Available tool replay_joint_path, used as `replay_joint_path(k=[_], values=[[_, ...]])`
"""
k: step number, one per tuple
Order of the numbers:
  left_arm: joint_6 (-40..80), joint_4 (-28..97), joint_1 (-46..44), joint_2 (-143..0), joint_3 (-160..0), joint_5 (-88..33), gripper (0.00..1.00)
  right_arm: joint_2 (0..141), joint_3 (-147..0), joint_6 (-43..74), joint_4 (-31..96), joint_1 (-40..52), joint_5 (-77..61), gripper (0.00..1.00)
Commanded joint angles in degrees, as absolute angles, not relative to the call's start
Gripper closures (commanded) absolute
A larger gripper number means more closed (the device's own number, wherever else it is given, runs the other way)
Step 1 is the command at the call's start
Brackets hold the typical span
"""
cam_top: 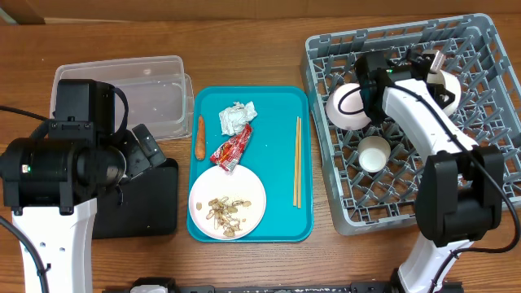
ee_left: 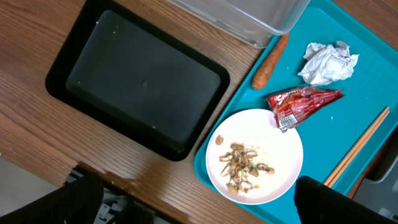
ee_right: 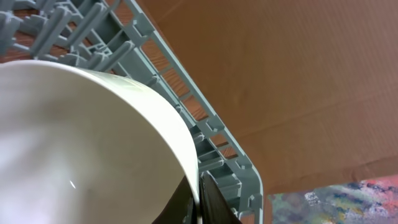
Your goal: Sort waste into correct bins and load items into the dishwasher
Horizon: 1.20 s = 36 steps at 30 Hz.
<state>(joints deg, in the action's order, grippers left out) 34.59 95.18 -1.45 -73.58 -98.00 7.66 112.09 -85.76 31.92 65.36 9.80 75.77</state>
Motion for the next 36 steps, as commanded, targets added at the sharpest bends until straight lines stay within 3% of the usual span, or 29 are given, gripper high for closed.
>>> replay_joint_path(k=[1,8,13,16,31,36], values=[[34.87,95.2,-1.15,-73.84,-98.63,8.29,0.0,112.12,-85.49,32.58,65.49,12.4,75.77,0.92],[34.87,95.2,-1.15,-73.84,-98.63,8.29,0.0,112.12,-85.49,32.6,67.11,16.51,75.75,0.83],[34.87,95.2,-1.15,-73.82,-98.63,8.29,0.0,111.81,-85.78,32.58,68.53,18.85,75.75,0.56],[34.87,95.2,-1.15,-73.84,-98.63,8.29,0.0,111.0,-87.13,32.6,69.69,21.12,75.7,0.5],[34.87,95.2,-1.15,-73.84,-98.63,8.29,0.0,106.87,-91.9,28.25,71.96,33.21,74.46,0.47],[34.87,95.2,-1.15,-73.82,-98.63,8.29,0.0,102.67,-95.29,28.51,74.17,38.54,65.69,0.46]])
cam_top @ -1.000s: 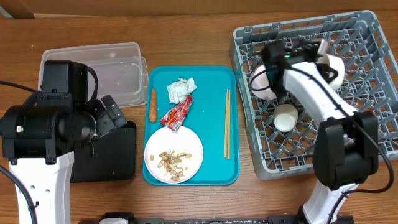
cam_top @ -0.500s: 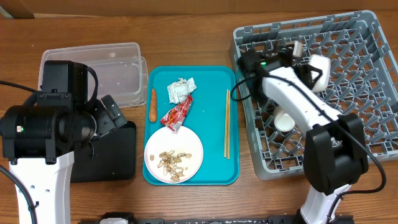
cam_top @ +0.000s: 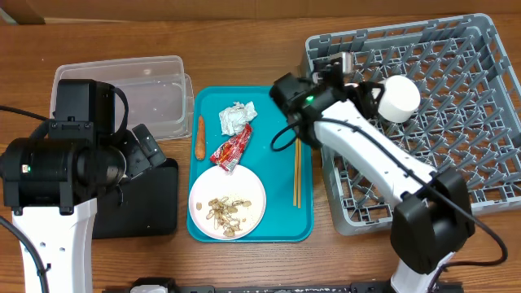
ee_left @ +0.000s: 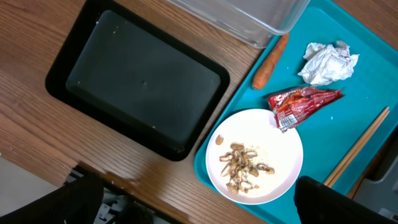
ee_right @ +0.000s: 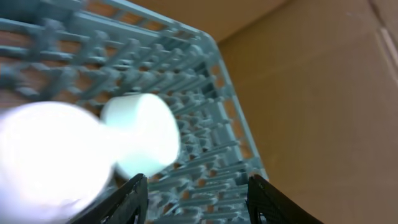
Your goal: Sort waste into correct bins and load items into the dishwasher
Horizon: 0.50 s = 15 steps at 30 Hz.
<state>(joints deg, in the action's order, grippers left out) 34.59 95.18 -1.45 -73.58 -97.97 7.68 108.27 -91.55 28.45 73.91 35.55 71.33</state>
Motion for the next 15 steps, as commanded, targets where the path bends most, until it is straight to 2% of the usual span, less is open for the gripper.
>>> replay_joint_path(k=[1,5,6,9,11,15], values=[[34.87,95.2,-1.15,-73.82,-98.63,8.29,0.0,101.34,-96.07,28.53,74.37,39.53,62.85,0.46],[34.87,95.2,-1.15,-73.84,-98.63,8.29,0.0,94.17,-98.56,28.51,73.8,43.11,48.36,0.43],[34.87,95.2,-1.15,-73.84,-98.63,8.29,0.0,92.12,-98.8,28.51,73.45,43.72,45.32,0.34],[34.87,95.2,-1.15,-73.84,-98.63,8.29,0.0,85.49,-98.87,28.45,71.55,44.84,38.11,0.24],[34.87,95.2,-1.15,-73.84,-98.63,8.29,0.0,81.62,-98.87,28.45,69.32,44.95,32.27,0.09],[34.87,95.2,-1.15,-73.82,-98.63,8.29,0.0,77.14,-98.85,26.5,67.81,44.95,17.96,0.05]])
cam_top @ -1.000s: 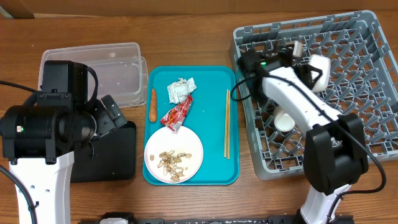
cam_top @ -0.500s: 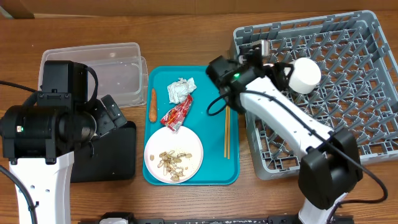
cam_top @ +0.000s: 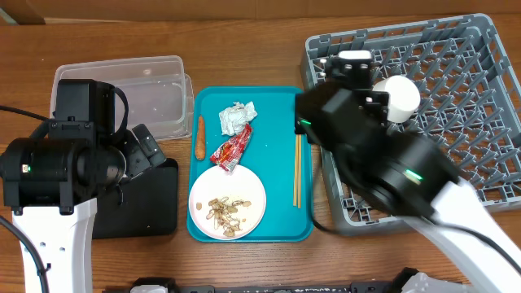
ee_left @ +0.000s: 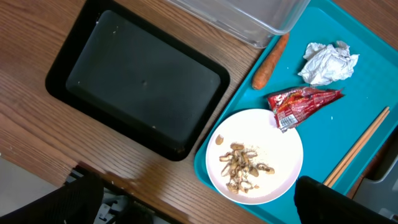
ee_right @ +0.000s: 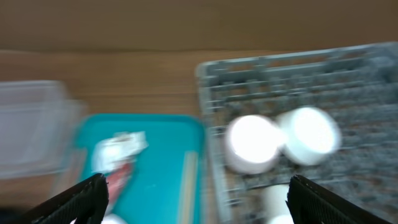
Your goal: Sort waste into correct bins and load items into the dishwasher
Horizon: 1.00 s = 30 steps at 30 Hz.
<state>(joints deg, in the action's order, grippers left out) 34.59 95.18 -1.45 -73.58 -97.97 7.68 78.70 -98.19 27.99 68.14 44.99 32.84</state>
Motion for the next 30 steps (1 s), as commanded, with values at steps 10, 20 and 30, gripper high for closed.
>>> replay_joint_path(k=[10,20,30], values=[[34.87,95.2,-1.15,-73.82,-98.63,8.29,0.0,81.21,-96.16,26.59,72.36,44.84,11.31,0.22],[34.87,95.2,-1.15,-73.84,-98.63,8.29,0.0,102.56,-88.33,29.45,65.54,43.88,11.68,0.71],[34.87,95.2,-1.15,-73.84,-98.63,8.29,0.0,115.87,-88.33,31.51,62.33,39.24,7.64,0.68]])
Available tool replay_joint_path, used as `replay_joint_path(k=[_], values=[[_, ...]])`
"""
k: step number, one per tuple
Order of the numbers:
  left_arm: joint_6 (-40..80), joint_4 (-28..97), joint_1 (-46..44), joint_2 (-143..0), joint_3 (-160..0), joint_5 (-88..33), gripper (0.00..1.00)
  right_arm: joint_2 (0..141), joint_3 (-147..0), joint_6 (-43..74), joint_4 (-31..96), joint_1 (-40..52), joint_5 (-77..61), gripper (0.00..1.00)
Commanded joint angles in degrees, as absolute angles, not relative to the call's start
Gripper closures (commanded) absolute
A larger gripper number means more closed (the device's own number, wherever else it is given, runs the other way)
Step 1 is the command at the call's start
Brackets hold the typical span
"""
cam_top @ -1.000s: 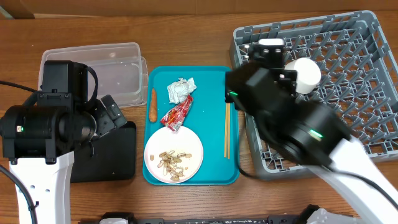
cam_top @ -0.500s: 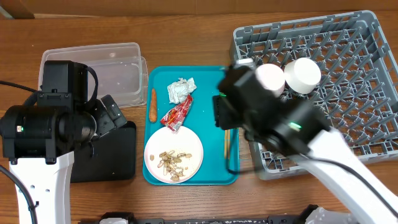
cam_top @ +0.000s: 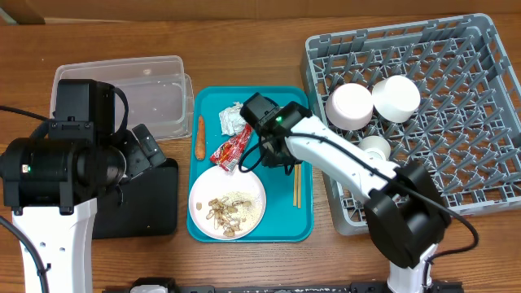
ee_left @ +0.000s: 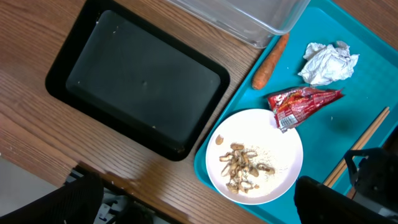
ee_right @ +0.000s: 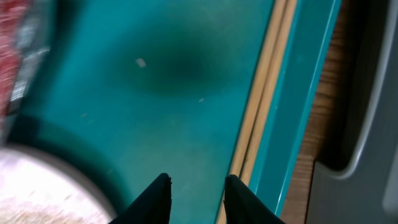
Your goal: Sort waste into correct bins and load items into the dishwasher
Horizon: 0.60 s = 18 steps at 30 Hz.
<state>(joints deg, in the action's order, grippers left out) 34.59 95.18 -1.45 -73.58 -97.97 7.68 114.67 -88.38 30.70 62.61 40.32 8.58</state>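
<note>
On the teal tray (cam_top: 281, 220) lie a crumpled napkin (cam_top: 236, 118), a carrot (cam_top: 199, 137), a red wrapper (cam_top: 231, 150), a white plate (cam_top: 227, 205) with food scraps and a pair of wooden chopsticks (cam_top: 297, 172). My right gripper (ee_right: 197, 180) hangs open low over the tray, just left of the chopsticks (ee_right: 261, 112), with nothing between its fingers. The plate's rim (ee_right: 37, 180) shows at its lower left. My left gripper (ee_left: 202, 198) is open high above the table's left side, holding nothing. The grey dishwasher rack (cam_top: 456, 175) holds two white bowls (cam_top: 350, 106) and a cup (cam_top: 374, 148).
A black tray (cam_top: 151, 203) lies left of the teal tray, with a clear plastic container (cam_top: 138, 94) behind it. The rack's left wall (ee_right: 364, 118) stands close to the right of the chopsticks. Brown cardboard lines the back of the table.
My right arm was raised over the tray's edge by the rack; now its gripper is down over the tray, open beside the chopsticks. The left arm and all items are unchanged.
My right gripper was shut on a white bowl inside the rack. Then it was open and the bowl sat in the rack beside the other bowl. Then the arm was lifted toward the tray, and now it is low over the tray by the chopsticks.
</note>
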Motion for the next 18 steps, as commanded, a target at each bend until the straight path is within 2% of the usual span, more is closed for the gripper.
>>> replay_joint_path(k=[1,9,18], values=[[34.87,95.2,-1.15,-73.82,-98.63,8.29,0.0,116.64,-88.33,31.51,62.41,38.65,7.62,0.68],[34.87,95.2,-1.15,-73.82,-98.63,8.29,0.0,120.16,-87.99,27.38,61.6,35.38,0.93,0.67],[34.87,95.2,-1.15,-73.84,-98.63,8.29,0.0,120.2,-82.65,27.88,57.52,35.33,-0.14,0.66]])
